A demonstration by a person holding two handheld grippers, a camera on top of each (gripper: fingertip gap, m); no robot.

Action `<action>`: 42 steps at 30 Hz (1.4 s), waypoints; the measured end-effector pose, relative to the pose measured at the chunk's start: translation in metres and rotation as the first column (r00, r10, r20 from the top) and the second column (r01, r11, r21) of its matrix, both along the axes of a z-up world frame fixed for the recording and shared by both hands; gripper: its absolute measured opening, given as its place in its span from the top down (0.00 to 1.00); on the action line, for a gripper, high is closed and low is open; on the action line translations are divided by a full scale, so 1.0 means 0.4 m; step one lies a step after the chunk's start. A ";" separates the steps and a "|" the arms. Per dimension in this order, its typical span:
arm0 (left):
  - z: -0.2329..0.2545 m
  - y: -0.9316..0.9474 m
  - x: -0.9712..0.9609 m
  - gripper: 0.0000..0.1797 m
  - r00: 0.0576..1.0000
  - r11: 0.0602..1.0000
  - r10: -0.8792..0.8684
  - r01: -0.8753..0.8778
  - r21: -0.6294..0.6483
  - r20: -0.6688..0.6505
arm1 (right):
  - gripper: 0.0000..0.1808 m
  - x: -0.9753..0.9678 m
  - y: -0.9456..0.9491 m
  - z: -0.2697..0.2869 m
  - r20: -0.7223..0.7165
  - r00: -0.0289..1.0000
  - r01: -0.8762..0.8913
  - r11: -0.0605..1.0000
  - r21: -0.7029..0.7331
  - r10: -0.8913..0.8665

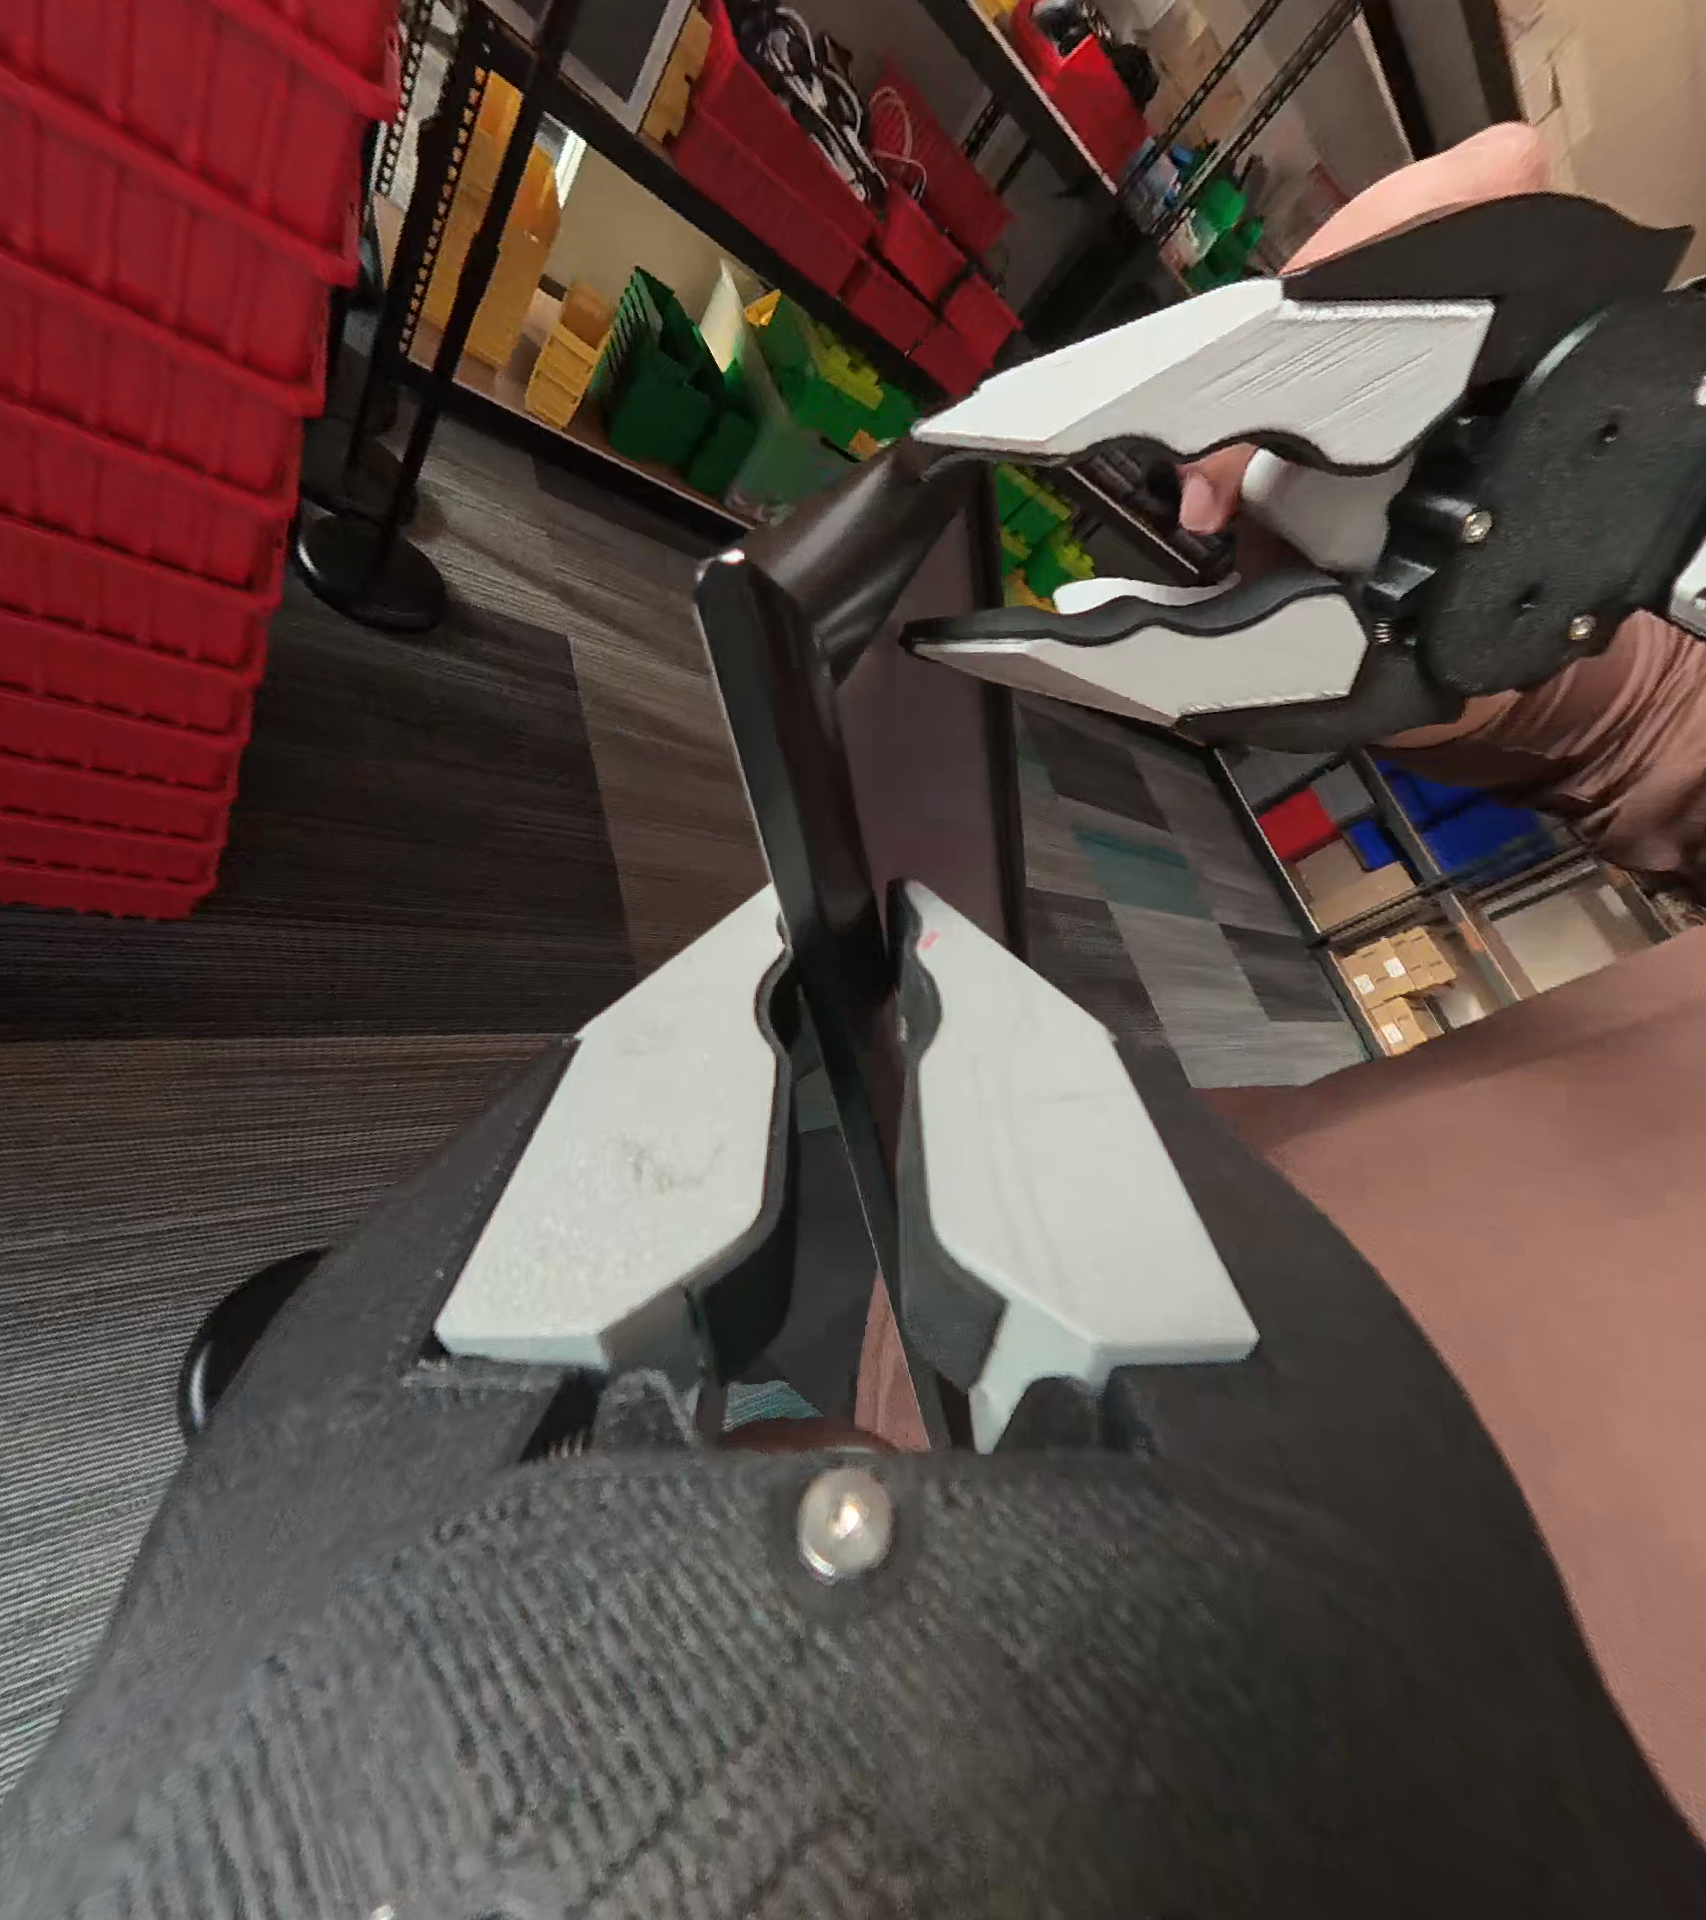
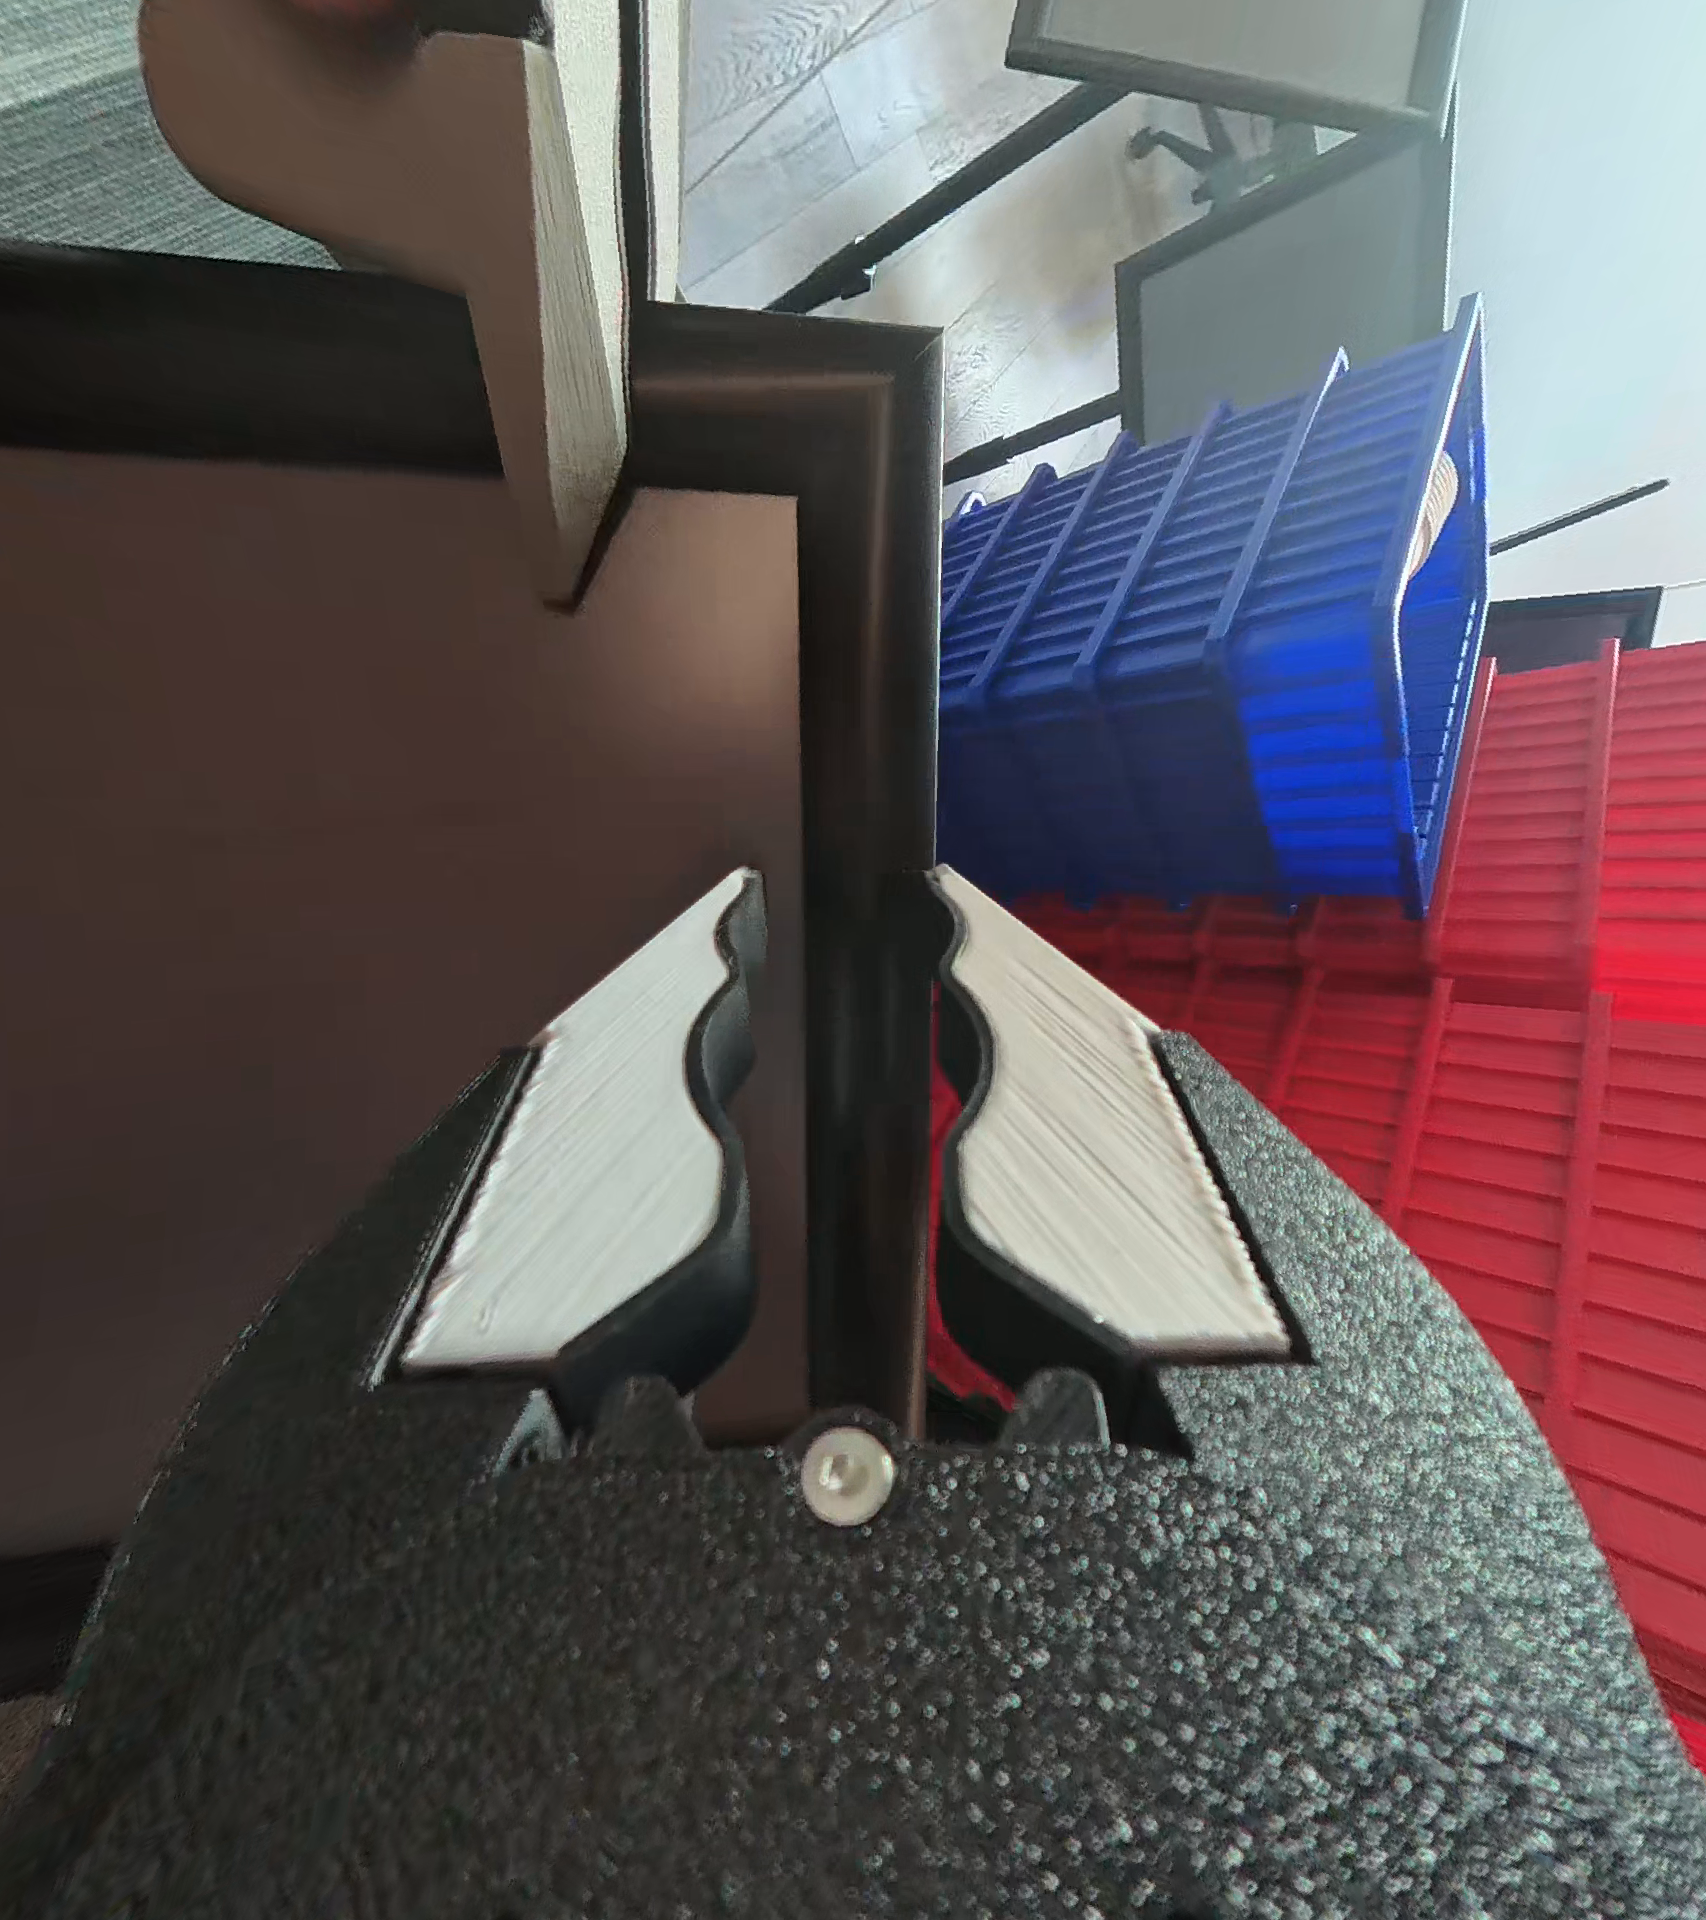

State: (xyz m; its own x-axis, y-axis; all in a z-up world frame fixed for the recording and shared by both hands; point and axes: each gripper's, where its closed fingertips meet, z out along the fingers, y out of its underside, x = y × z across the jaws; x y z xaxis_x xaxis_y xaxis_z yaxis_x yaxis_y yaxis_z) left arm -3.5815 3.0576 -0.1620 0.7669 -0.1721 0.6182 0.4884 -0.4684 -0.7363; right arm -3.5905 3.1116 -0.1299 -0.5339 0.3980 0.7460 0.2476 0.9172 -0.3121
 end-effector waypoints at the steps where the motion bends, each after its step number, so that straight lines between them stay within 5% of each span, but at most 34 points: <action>1: -0.001 -0.003 0.002 0.93 1.000 1.000 -0.013 0.013 0.000 0.007 | 0.83 -0.002 -0.002 -0.001 -0.001 1.000 -0.008 1.000 0.001 0.008; 7: 0.031 0.018 -0.037 0.87 0.995 0.990 -0.068 0.058 0.131 0.076 | 0.80 -0.031 -0.007 -0.015 0.088 0.995 -0.033 0.978 -0.204 0.052; 9: 0.035 0.039 -0.045 0.94 0.990 0.986 -0.110 0.098 0.136 0.090 | 0.79 -0.043 0.003 -0.019 0.187 0.981 -0.008 0.973 -0.233 0.053; 16: 0.036 0.036 -0.034 0.94 0.990 0.985 -0.101 0.086 0.152 0.096 | 0.83 -0.052 -0.004 -0.006 0.120 0.990 -0.084 0.996 0.041 0.078; 22: 0.037 0.040 -0.034 0.93 0.995 0.989 -0.076 0.068 0.133 0.060 | 0.85 -0.057 -0.001 -0.006 0.132 0.990 -0.050 0.997 0.062 0.042; 28: 0.041 0.018 -0.030 0.93 0.995 0.986 -0.060 0.047 0.159 0.075 | 0.93 -0.049 -0.035 -0.007 -0.139 0.976 -0.114 0.940 0.321 0.166; 39: 0.045 0.022 -0.049 0.94 0.991 0.991 0.031 -0.048 0.123 0.131 | 0.95 -0.048 -0.040 0.018 -0.264 0.943 -0.151 0.967 0.207 0.204; 42: 0.045 0.022 -0.012 0.95 0.986 0.990 -0.010 -0.014 0.141 0.165 | 1.00 -0.085 0.034 0.195 -0.539 0.836 0.016 0.976 0.217 0.106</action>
State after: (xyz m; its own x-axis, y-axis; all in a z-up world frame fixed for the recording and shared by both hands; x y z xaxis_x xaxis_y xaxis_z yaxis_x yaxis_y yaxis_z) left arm -3.5865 3.0663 -0.1439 0.6571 -0.2649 0.7057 0.6093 -0.3646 -0.7042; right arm -3.6244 3.1250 -0.0517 -0.0300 0.1904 0.9812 0.0502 0.9807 -0.1888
